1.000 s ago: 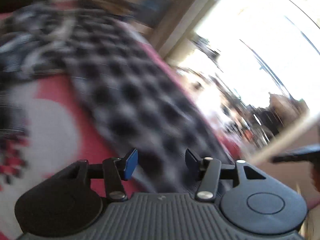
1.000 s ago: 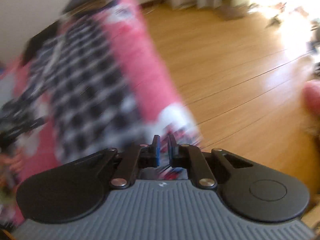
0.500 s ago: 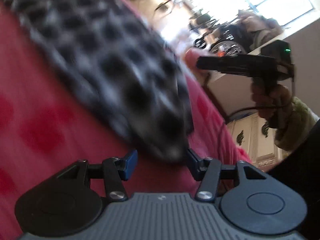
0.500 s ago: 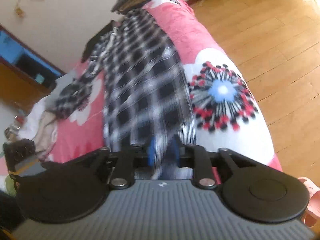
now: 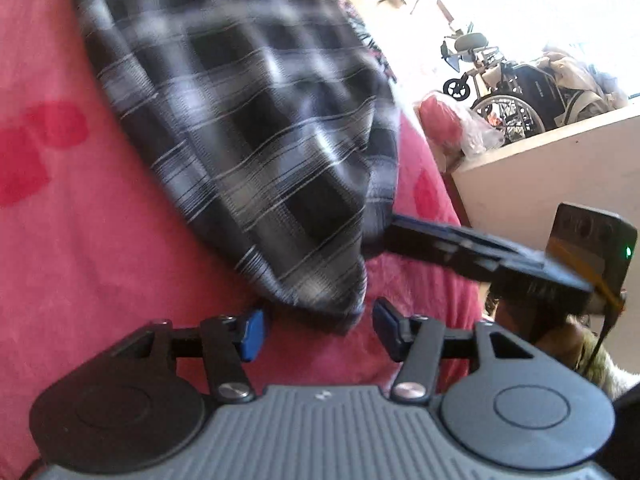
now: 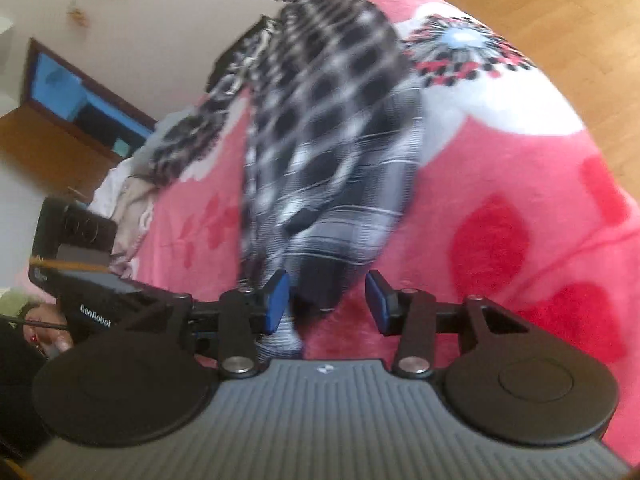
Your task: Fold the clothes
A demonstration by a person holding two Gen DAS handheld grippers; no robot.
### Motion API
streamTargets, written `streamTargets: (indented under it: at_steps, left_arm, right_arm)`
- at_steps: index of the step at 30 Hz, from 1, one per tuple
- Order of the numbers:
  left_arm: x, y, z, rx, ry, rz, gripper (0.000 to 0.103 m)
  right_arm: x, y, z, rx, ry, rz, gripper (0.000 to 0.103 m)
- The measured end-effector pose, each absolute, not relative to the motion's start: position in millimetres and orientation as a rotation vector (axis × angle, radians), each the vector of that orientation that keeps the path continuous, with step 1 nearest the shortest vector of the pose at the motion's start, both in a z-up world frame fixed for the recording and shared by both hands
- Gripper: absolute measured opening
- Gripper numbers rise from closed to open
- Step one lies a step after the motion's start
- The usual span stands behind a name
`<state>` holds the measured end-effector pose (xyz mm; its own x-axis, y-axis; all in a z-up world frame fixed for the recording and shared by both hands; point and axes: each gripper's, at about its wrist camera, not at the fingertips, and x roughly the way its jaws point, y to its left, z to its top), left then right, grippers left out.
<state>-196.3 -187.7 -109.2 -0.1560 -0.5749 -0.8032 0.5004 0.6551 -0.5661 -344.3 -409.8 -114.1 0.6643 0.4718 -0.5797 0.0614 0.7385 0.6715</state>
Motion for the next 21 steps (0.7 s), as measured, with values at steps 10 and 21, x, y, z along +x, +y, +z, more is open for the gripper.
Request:
streamTargets:
  at_steps: [10, 21]
  left_arm:
    - [-176.8, -150.8, -74.6, 0.012, 1.338, -0.911, 0.004]
    - [-129.2, -104.1, -87.2, -0.052, 1.356, -0.798, 0.029]
  right_arm:
    - [-339.2, -419.4, -88.5, 0.479, 0.807, 0.192, 0.003]
    - [-319.1, -484.6, -89.3, 0.529, 0.882, 0.099, 0.003]
